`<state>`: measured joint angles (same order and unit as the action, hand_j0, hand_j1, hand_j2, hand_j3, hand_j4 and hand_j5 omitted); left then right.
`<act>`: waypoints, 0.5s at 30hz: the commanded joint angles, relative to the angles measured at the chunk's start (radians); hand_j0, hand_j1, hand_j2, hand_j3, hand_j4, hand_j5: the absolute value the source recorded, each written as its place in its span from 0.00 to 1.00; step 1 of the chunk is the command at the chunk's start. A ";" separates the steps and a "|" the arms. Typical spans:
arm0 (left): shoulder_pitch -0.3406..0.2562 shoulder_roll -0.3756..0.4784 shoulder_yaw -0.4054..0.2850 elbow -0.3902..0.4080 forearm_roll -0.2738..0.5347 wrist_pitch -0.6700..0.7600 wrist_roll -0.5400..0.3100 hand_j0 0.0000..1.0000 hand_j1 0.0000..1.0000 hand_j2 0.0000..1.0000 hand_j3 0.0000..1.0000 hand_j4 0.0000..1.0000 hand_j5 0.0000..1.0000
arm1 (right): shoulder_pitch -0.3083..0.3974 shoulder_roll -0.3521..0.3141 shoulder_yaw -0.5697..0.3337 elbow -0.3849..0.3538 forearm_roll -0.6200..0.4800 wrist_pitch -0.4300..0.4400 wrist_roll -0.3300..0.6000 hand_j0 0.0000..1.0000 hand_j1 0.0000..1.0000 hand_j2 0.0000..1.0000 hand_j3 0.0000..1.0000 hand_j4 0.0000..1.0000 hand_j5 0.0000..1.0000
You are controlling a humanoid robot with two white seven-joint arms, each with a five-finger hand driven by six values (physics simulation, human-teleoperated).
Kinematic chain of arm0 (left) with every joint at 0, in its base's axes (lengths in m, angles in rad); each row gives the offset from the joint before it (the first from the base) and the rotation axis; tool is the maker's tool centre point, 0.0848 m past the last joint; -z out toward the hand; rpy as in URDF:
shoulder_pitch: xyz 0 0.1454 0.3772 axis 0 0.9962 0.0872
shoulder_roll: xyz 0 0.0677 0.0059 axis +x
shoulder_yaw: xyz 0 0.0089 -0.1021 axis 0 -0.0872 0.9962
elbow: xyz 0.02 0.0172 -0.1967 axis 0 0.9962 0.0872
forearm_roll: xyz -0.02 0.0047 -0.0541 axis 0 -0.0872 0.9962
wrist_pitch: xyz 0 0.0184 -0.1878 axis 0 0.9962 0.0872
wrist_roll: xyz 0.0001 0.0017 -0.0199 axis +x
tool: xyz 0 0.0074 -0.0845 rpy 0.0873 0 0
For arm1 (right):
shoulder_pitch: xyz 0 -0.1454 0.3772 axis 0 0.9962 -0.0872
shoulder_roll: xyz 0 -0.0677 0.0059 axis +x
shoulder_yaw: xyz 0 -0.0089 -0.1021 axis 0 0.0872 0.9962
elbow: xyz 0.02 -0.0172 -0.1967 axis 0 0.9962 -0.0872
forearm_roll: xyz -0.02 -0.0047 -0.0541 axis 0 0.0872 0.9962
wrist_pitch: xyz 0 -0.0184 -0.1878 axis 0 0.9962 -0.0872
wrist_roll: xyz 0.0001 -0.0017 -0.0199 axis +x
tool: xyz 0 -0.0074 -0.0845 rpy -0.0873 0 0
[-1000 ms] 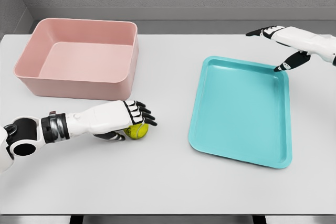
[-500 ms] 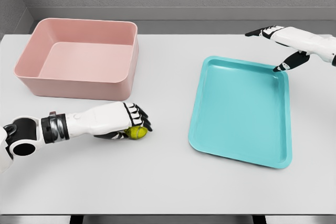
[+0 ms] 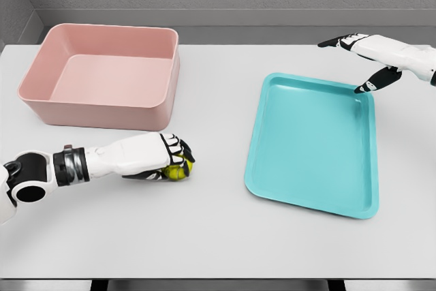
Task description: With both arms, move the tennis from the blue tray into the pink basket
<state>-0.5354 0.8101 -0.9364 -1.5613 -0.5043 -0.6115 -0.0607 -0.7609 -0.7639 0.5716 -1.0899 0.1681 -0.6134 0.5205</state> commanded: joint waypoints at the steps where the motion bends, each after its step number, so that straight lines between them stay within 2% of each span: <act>1: 0.000 0.001 0.001 -0.003 0.009 0.001 0.001 0.51 0.51 0.51 0.51 0.51 0.51 | 0.000 -0.002 -0.001 -0.001 -0.007 0.003 0.000 1.00 1.00 1.00 1.00 1.00 1.00; 9: -0.014 0.014 0.016 -0.051 0.036 0.001 0.002 0.49 0.49 0.49 0.49 0.49 0.49 | 0.000 -0.002 -0.002 -0.001 -0.007 0.003 0.000 1.00 1.00 1.00 1.00 1.00 1.00; 15: -0.028 0.081 0.036 -0.123 0.087 0.001 0.006 0.49 0.49 0.49 0.49 0.49 0.49 | 0.000 -0.002 -0.002 0.002 -0.007 0.003 0.000 1.00 1.00 1.00 1.00 1.00 1.00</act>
<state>-0.5630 0.8714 -0.9097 -1.6640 -0.4398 -0.6109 -0.0570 -0.7609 -0.7644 0.5701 -1.0878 0.1681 -0.6134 0.5205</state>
